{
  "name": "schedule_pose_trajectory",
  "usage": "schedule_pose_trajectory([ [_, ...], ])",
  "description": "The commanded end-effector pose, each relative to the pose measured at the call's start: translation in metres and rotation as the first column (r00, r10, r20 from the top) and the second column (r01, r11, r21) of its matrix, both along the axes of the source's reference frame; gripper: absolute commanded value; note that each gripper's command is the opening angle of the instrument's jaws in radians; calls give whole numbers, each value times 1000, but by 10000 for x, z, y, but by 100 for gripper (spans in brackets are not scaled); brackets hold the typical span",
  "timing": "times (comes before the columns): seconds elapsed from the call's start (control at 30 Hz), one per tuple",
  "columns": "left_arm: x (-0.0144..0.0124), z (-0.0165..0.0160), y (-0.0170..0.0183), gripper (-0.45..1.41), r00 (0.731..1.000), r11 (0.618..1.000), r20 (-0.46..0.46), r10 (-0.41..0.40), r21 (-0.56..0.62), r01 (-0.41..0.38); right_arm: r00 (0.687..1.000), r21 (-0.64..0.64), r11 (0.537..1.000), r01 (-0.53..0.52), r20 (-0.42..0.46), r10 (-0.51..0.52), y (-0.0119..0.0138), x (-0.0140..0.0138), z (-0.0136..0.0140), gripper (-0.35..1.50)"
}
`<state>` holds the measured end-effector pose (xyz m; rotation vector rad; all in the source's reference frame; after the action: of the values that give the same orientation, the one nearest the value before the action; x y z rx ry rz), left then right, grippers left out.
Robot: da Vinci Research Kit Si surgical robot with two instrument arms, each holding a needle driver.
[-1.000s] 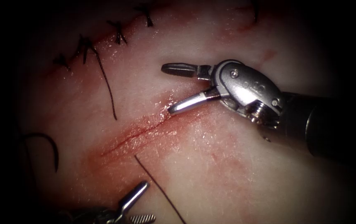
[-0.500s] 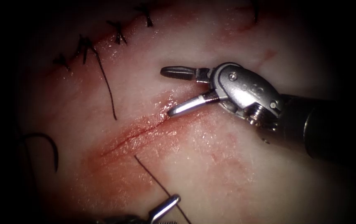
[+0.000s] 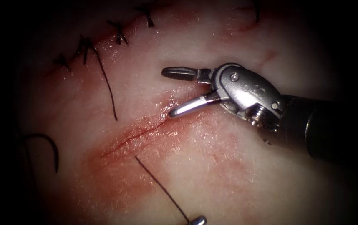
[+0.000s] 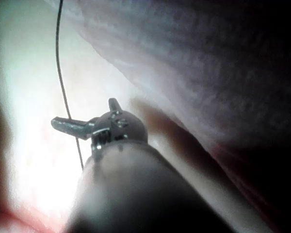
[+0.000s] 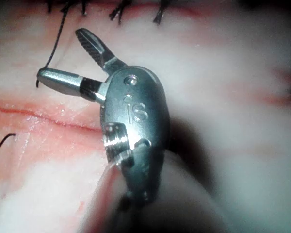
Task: Wound Closure
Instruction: Pick up suture with left jaws
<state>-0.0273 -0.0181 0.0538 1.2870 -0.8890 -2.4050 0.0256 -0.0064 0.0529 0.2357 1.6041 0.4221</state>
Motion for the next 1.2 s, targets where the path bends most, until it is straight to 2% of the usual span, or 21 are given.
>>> schedule_pose_trajectory([
  [0.03, -7, 8, 3, 21, 1000, 1000, -1, 1, -1, -1, 1000, -3, 1000, 1, -3, -1, 3, 8, 4, 124],
  [0.07, -9, 10, 4, -18, 1000, 1000, -2, 4, -6, -4, 1000, -3, 1000, 1, -3, -1, 3, 8, 4, 124],
  [0.1, -9, 11, 6, -45, 1000, 1000, -1, 8, -10, -8, 1000, -3, 1000, 1, -3, -1, 2, 8, 4, 124],
  [0.13, -8, 14, 11, -45, 999, 999, -11, 32, -33, -32, 1000, -4, 1000, 1, -3, -1, 1, 8, 5, 124],
  [0.4, 13, 10, 36, -45, 998, 998, 13, 67, -6, -67, 1000, -9, 1000, 2, -5, -2, -4, 7, 6, 123],
  [0.47, 21, 6, 41, -45, 998, 998, 16, 60, -3, -60, 999, -35, 999, 36, -21, -37, -7, 6, 6, 123],
  [0.5, 29, 0, 46, -45, 998, 999, 17, 54, -5, -54, 994, -78, 992, 101, -34, -104, -11, 5, 7, 121],
  [0.53, 29, 0, 46, -45, 998, 999, 17, 54, -5, -54, 994, -78, 992, 101, -34, -104, -11, 5, 7, 121],
  [0.57, 37, -7, 51, -45, 999, 999, 16, 51, -13, -50, 986, -124, 981, 152, -54, -160, -18, 5, 9, 119],
  [0.7, 49, -19, 58, -45, 999, 999, 13, 50, -19, -49, 970, -211, 951, 226, -44, -240, -35, 8, 16, 118],
  [0.87, 53, -28, 68, -45, 999, 998, 9, 52, -29, -52, 956, -309, 918, 247, -77, -283, -55, 19, 24, 109],
  [0.97, 53, -29, 74, -45, 999, 998, 4, 54, -33, -54, 952, -342, 901, 267, -50, -302, -61, 28, 32, 103],
  [1.13, 55, -32, 79, -45, 999, 998, 0, 54, -30, -54, 949, -399, 872, 283, -18, -316, -65, 45, 38, 103],
  [1.2, 56, -33, 79, -45, 999, 998, -2, 53, -30, -53, 943, -450, 841, 300, 5, -334, -65, 55, 35, 103],
])
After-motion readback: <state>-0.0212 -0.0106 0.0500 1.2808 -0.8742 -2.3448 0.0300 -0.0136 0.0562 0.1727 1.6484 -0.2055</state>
